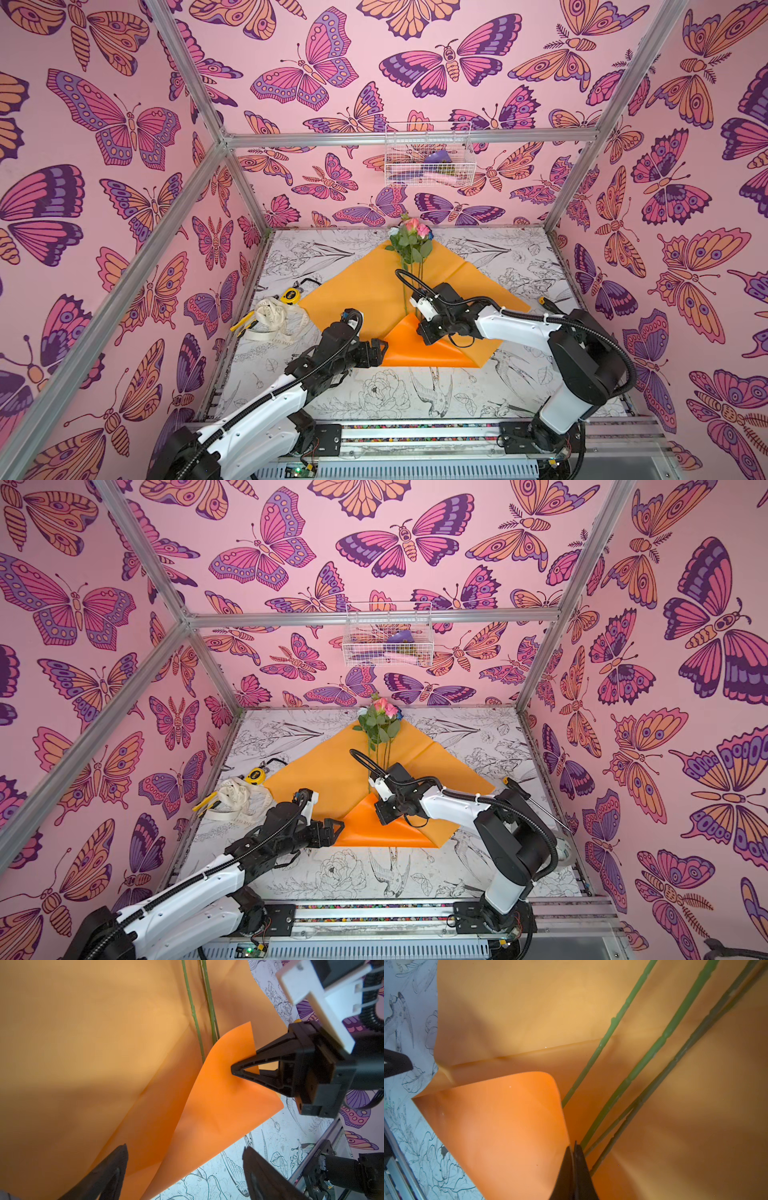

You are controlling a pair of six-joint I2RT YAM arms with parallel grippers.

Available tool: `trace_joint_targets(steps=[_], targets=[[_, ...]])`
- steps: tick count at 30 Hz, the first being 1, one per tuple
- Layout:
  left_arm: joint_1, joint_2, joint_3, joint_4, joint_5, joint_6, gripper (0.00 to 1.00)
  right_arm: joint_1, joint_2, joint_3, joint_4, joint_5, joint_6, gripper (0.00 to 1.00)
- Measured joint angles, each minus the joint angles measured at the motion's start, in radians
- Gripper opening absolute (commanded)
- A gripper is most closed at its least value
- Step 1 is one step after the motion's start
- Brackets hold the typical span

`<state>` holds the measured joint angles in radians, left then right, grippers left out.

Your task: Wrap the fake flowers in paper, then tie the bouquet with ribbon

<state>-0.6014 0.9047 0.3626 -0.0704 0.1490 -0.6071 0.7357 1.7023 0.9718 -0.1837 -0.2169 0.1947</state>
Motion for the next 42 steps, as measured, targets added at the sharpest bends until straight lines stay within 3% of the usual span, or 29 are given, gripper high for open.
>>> trace_joint_targets(steps=[18,28,42], targets=[[0.000,0.087,0.033,0.040,0.043,-0.008,0.72,-0.033,0.069,0.047,-0.008,0.015,-0.016,0.00],[0.000,0.216,0.033,0.138,0.135,-0.053,0.57,-0.035,0.088,0.047,-0.008,0.029,-0.015,0.00],[0.000,0.370,0.027,0.193,0.131,-0.117,0.48,-0.036,0.090,0.047,-0.008,0.037,0.001,0.00]])
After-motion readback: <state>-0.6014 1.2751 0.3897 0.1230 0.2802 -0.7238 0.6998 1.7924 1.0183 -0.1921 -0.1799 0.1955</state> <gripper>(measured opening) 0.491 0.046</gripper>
